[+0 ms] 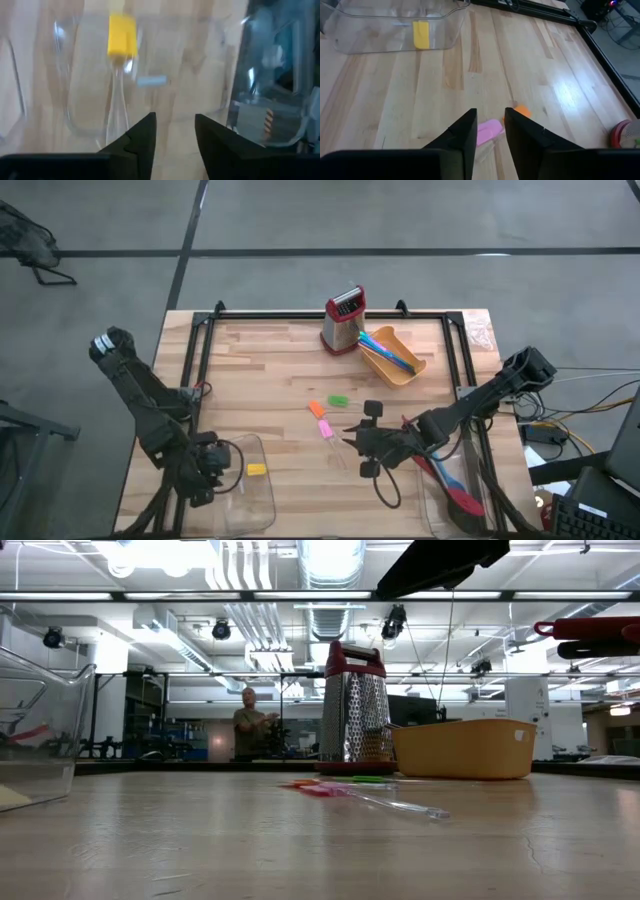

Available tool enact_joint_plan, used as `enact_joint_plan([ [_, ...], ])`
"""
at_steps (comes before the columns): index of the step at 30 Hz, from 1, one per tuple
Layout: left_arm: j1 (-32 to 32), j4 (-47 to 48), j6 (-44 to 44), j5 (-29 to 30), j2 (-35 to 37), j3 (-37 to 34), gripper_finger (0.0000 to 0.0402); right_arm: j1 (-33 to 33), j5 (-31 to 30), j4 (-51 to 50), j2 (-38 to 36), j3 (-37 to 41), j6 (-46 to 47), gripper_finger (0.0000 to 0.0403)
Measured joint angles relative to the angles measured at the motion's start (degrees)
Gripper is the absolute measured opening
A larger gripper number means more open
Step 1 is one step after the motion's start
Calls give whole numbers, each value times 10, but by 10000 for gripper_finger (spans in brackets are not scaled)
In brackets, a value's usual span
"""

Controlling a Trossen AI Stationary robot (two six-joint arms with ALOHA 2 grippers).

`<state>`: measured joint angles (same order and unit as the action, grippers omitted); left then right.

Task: Pick & Place Kitchen Items
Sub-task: Put the orange spatula into the left transparent bin

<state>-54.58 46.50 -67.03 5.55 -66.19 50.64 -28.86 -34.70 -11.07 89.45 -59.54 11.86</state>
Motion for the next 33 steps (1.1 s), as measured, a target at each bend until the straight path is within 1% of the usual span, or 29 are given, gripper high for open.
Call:
enact_joint_plan([
  [2, 0, -6, 32, 35, 0, 15, 147, 0, 0, 4, 0, 6, 8, 90],
  [5, 1, -49, 81, 122, 0, 30, 151, 0, 0, 18, 0, 15, 9, 84],
  [8, 4, -118, 166, 235, 0, 34, 149, 0, 0, 32, 0, 24, 10, 79],
  [12, 6, -226, 311, 403, -2, 33, 147, 1, 0, 34, 0, 25, 10, 72],
  [14, 8, -271, 366, 459, -7, 31, 147, 2, 0, 35, 0, 25, 10, 70],
  [15, 11, -292, 399, 473, -11, 30, 147, 2, 0, 36, 0, 25, 10, 68],
  [18, 31, -373, 499, 480, -30, 26, 147, 2, 0, 43, 1, 25, 10, 66],
  [21, 54, -487, 596, 481, -65, 25, 147, 2, 0, 42, 2, 25, 13, 63],
  [24, 75, -611, 716, 472, -109, 25, 147, 1, 1, 42, 2, 25, 13, 60],
  [26, 87, -680, 781, 456, -139, 25, 147, 0, 4, 42, 2, 25, 17, 57],
  [28, 100, -732, 816, 450, -165, 25, 147, 0, 17, 41, 2, 25, 28, 54],
  [30, 116, -764, 825, 461, -185, 25, 147, 0, 34, 37, 2, 25, 40, 50],
  [33, 141, -773, 814, 474, -203, 25, 147, 0, 38, 33, 2, 25, 47, 44],
])
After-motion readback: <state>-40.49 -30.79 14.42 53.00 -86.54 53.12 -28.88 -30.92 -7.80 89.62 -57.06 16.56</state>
